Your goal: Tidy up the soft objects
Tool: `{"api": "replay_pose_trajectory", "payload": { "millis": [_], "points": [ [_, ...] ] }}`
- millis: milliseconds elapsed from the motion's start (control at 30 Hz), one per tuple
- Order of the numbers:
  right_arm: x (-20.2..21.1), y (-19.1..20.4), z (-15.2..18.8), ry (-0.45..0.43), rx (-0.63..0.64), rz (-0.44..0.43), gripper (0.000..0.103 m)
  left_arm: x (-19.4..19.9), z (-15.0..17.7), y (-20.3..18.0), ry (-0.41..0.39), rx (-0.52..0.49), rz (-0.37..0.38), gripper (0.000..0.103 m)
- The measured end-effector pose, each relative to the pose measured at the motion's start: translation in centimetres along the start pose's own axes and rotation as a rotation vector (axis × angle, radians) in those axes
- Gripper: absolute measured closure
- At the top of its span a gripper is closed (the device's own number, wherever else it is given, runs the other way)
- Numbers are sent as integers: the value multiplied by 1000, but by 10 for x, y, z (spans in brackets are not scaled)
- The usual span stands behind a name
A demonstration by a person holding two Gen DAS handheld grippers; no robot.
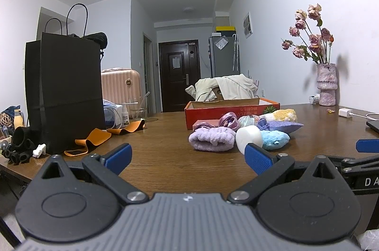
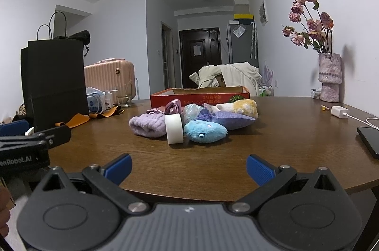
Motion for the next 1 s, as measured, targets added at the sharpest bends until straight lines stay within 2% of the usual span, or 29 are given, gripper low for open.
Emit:
{"api": "replay_pose_trajectory", "payload": {
  "millis": [1000],
  "points": [
    [4,-1,-1,-2,-6,7,0,0,1,-1,2,-8,1,0]
  ]
}}
Point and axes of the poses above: each gripper's, at about its wrist camera, not at the fingertips, and x roughly against the way its jaws point, y to its left, z to its underside, the point moved 8 cm from there along -x, roughly the way its jaws point, and after that the axes turned 9 degrees about y, right-handed, at the moved point
